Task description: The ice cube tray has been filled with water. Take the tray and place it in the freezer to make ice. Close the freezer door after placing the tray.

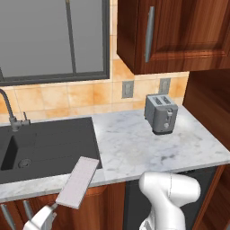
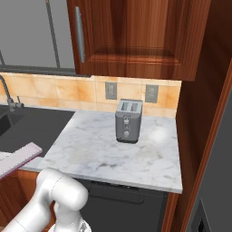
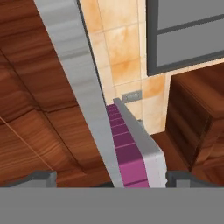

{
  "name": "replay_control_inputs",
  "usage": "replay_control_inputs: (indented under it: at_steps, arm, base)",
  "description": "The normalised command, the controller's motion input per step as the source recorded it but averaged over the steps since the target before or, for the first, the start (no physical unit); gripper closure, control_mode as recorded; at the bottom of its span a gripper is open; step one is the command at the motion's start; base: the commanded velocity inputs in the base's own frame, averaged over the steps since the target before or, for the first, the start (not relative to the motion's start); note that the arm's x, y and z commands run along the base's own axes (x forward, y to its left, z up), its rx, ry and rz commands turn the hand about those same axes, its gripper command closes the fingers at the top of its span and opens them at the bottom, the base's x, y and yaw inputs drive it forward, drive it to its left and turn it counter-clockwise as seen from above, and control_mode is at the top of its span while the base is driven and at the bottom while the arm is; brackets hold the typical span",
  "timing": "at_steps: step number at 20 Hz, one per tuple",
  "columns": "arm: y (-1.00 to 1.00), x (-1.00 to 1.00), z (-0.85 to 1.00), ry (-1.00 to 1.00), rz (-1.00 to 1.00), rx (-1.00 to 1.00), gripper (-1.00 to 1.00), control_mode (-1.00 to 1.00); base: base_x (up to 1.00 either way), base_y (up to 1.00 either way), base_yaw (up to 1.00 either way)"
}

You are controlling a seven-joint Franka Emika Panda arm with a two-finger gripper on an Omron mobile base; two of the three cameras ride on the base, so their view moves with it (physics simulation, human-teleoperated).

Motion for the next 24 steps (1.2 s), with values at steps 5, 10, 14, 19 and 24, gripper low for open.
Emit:
replay_control_inputs:
  at_steps: [5,10,14,19,24]
  arm:
    - [0.0,0.0,0.0,-0.07,0.01,-0.05,-1.0,-1.0]
    - [0.0,0.0,0.0,-0.03,0.0,0.0,-1.0,-1.0]
    - [0.0,0.0,0.0,0.0,0.0,0.0,-1.0,-1.0]
    - [0.0,0.0,0.03,0.0,0.0,0.0,-1.0,-1.0]
    - [0.0,0.0,0.08,0.0,0.0,0.0,-1.0,-1.0]
  base:
    - [0.0,0.0,0.0]
    - [0.0,0.0,0.0]
    - [0.0,0.0,0.0]
    - [0.0,0.0,0.0]
    - [0.0,0.0,0.0]
